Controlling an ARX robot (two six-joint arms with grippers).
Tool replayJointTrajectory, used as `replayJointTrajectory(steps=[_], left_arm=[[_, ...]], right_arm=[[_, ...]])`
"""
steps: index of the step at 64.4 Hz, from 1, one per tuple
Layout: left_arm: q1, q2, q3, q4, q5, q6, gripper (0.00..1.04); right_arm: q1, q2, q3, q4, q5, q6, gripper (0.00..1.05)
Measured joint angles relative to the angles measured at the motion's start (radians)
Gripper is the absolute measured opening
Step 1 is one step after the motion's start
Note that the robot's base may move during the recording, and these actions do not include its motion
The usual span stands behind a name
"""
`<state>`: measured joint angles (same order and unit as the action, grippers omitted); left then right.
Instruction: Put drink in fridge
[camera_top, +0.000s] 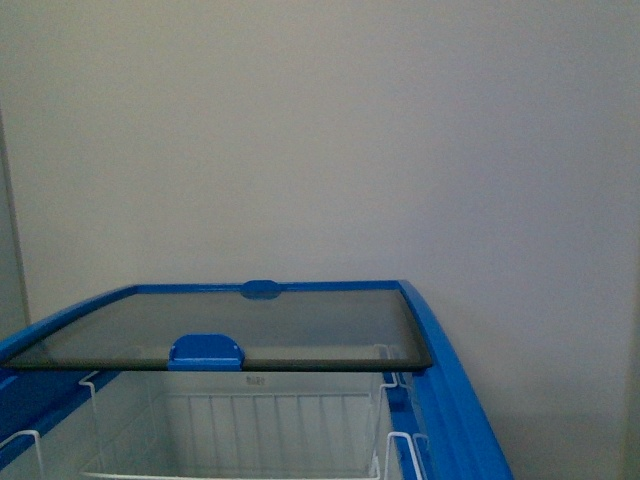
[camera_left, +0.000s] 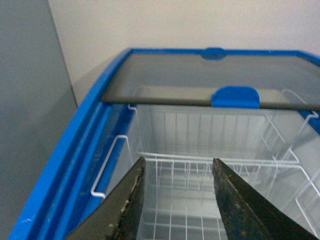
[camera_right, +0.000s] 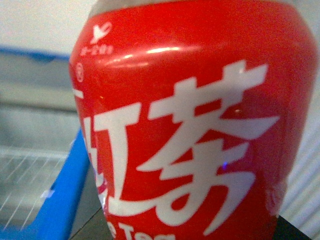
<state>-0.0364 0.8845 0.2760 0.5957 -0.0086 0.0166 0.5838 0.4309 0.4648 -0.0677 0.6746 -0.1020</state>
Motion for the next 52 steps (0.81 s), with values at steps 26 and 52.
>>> replayJointTrajectory(steps=[26,52], left_arm=[[0.035,-0.24,-0.174,-0.057,0.009,-0.011,0.03],[0.035,-0.428,-0.233,-0.184,0.009,-0.012,0.03]], right_arm=[[-0.083,0.892,0.58,-0.036,-0.425,-0.7,0.36],[0.036,1.387,0.932,-0.089,-0.47,-0.758,0.36]])
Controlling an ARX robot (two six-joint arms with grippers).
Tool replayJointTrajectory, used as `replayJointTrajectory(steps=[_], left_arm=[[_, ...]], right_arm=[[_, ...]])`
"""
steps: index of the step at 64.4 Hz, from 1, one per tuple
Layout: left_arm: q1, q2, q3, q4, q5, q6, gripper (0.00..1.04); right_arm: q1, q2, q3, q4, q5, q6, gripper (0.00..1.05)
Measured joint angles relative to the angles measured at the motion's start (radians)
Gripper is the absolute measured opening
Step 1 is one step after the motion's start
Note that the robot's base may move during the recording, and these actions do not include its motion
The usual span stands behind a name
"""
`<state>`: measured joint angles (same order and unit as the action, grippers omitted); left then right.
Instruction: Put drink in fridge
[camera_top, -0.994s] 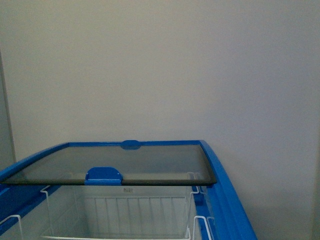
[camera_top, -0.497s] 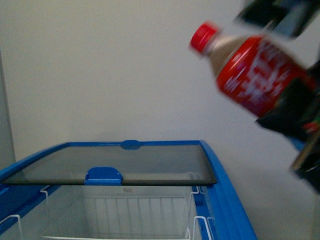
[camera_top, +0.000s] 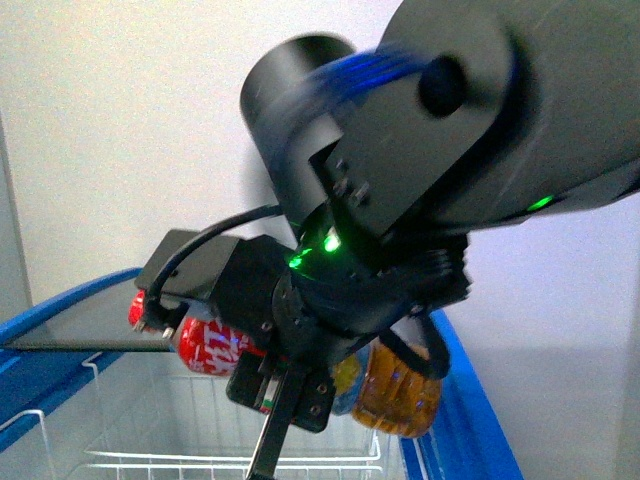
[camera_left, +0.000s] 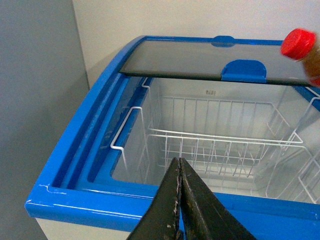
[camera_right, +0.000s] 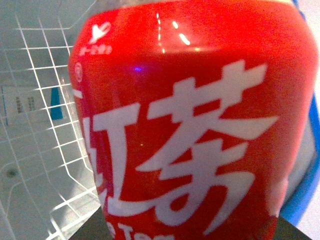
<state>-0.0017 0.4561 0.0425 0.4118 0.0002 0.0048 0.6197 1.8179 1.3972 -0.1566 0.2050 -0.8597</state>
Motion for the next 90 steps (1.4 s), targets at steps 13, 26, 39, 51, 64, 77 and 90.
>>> replayJointTrajectory(steps=[13,26,39,51,64,77,90], left_arm=[[0.0,-0.04,-0.028,-0.001,0.0,0.0,0.03],[0.0,-0.13,-0.028,-0.085,0.0,0.0,0.03],[0.0,-0.197,-0.028,-0.151,0.0,0.0,0.03],[0.0,-0.242,-0.028,-0.197,0.0,0.0,0.03],[0.0,-0.333,-0.028,-0.311,0.001,0.0,0.03],[0.0,-0.447,-0.028,-0.408,0.0,0.0,0.03],[0.0,-0.45,-0.028,-0.409,0.0,0.0,0.03]], right_arm=[[0.005,0.116,0.053,-0.003,0.009,0.006,0.36],[0.005,0.245,0.098,0.027,0.016,0.008,0.36],[0.005,0.346,0.167,0.059,0.023,0.027,0.36],[-0.002,0.425,0.214,0.107,0.039,0.031,0.36],[-0.013,0.529,0.256,0.159,0.052,0.041,0.36],[-0.02,0.592,0.272,0.193,0.065,0.055,0.36],[-0.023,0.618,0.277,0.195,0.065,0.068,0.53]])
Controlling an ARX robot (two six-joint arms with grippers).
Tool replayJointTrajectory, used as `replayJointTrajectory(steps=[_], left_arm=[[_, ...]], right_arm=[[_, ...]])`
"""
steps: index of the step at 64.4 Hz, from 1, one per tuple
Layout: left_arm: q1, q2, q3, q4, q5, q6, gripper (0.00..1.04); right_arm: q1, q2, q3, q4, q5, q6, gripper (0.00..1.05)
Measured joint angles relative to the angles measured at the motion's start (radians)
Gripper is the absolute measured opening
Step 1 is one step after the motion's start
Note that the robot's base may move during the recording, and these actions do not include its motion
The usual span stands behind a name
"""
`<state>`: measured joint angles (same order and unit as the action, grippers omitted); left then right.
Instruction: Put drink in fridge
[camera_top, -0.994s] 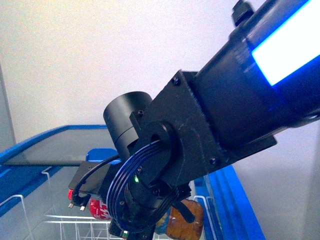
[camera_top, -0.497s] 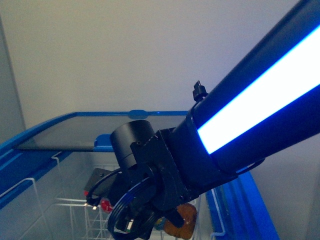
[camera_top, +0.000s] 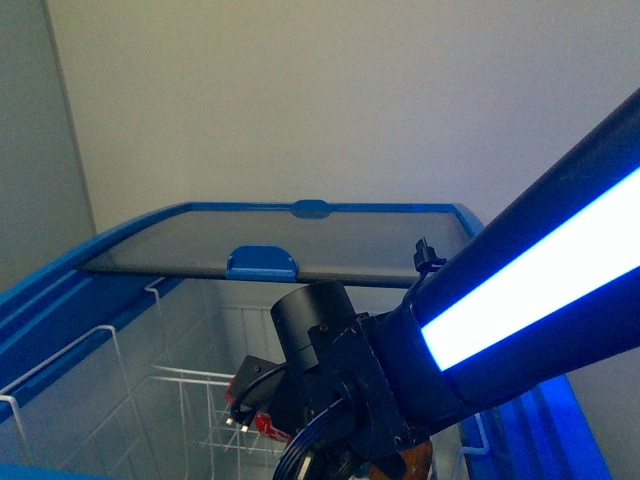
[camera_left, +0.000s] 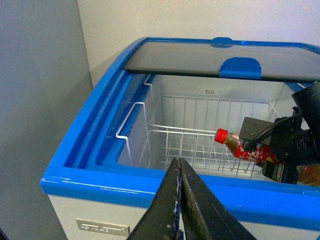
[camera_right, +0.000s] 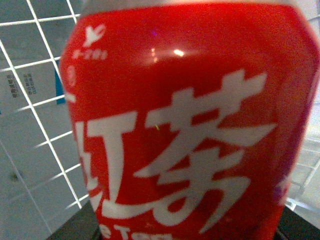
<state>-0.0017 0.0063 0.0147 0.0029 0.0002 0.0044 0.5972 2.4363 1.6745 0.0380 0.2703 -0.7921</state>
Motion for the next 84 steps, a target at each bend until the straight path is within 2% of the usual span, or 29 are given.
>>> replayJointTrajectory(steps=[2,12,16,18,32,36,42,52,63,69,72,74,80,84], left_arm=[[0.0,0.0,0.0,0.0,0.0,0.0,0.03],[0.0,0.0,0.0,-0.001,0.0,0.0,0.03],[0.0,0.0,0.0,-0.001,0.0,0.0,0.03],[0.0,0.0,0.0,-0.001,0.0,0.0,0.03],[0.0,0.0,0.0,-0.002,0.0,0.0,0.03],[0.0,0.0,0.0,-0.002,0.0,0.0,0.03],[0.0,0.0,0.0,-0.002,0.0,0.0,0.03],[0.0,0.0,0.0,-0.002,0.0,0.0,0.03],[0.0,0.0,0.0,-0.002,0.0,0.0,0.03],[0.0,0.0,0.0,-0.002,0.0,0.0,0.03],[0.0,0.0,0.0,-0.002,0.0,0.0,0.03],[0.0,0.0,0.0,-0.002,0.0,0.0,0.03],[0.0,0.0,0.0,-0.002,0.0,0.0,0.03],[0.0,0.0,0.0,-0.002,0.0,0.0,0.03]], right_arm=[[0.0,0.0,0.0,0.0,-0.006,0.001,0.6],[-0.002,-0.008,0.0,0.023,-0.017,0.015,0.81],[-0.011,-0.035,-0.002,0.031,-0.012,0.038,0.96],[-0.014,-0.056,-0.008,0.034,-0.01,0.058,0.99],[-0.067,-0.34,-0.17,0.046,-0.079,0.26,0.97],[-0.103,-0.446,-0.239,0.051,-0.061,0.303,0.97],[-0.173,-0.585,-0.308,0.073,-0.008,0.364,0.97],[-0.315,-0.832,-0.41,0.078,0.167,0.513,0.97],[-0.395,-1.079,-0.527,-0.027,0.199,0.692,0.97],[-0.385,-1.316,-0.661,-0.127,0.231,0.755,0.97],[-0.351,-1.435,-0.726,-0.19,0.273,0.781,0.97],[-0.296,-1.561,-0.79,-0.254,0.33,0.809,0.97],[-0.182,-1.905,-1.014,-0.21,0.158,0.798,0.79],[-0.206,-2.075,-1.143,-0.172,0.098,0.796,0.65]])
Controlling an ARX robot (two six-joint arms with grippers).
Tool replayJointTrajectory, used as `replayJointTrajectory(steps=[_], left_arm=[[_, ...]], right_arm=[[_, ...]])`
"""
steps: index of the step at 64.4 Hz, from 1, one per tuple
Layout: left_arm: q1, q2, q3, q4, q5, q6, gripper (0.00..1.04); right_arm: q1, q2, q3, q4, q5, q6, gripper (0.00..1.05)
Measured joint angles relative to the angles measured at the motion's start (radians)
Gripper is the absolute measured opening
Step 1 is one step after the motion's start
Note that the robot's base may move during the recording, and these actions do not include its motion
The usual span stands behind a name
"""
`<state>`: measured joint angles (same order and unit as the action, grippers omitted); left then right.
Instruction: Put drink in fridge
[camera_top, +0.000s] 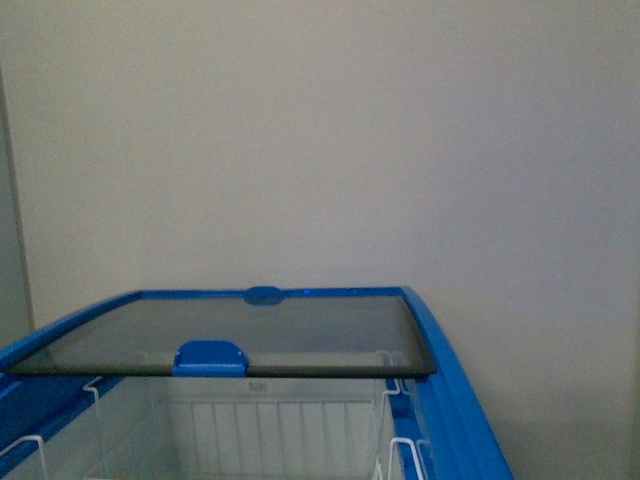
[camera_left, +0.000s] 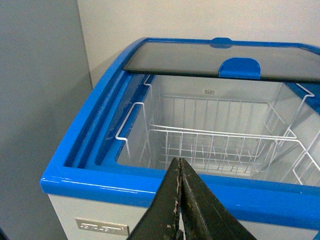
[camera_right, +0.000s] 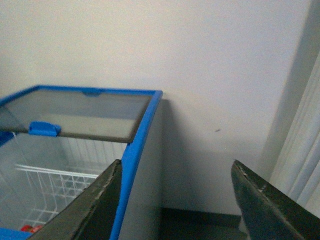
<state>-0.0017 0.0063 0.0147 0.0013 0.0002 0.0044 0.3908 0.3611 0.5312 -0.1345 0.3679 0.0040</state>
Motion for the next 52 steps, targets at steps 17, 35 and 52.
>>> replayJointTrajectory(steps=[17,35,52], left_arm=[[0.0,-0.002,0.0,0.0,-0.001,0.0,0.03],[0.0,-0.002,0.0,0.0,-0.001,0.0,0.03],[0.0,-0.002,0.0,0.0,0.0,0.0,0.03]], right_arm=[[-0.18,-0.13,-0.247,0.059,-0.169,-0.001,0.14],[-0.379,-0.214,-0.351,0.09,-0.356,-0.001,0.03],[-0.388,-0.269,-0.429,0.115,-0.366,-0.001,0.03]])
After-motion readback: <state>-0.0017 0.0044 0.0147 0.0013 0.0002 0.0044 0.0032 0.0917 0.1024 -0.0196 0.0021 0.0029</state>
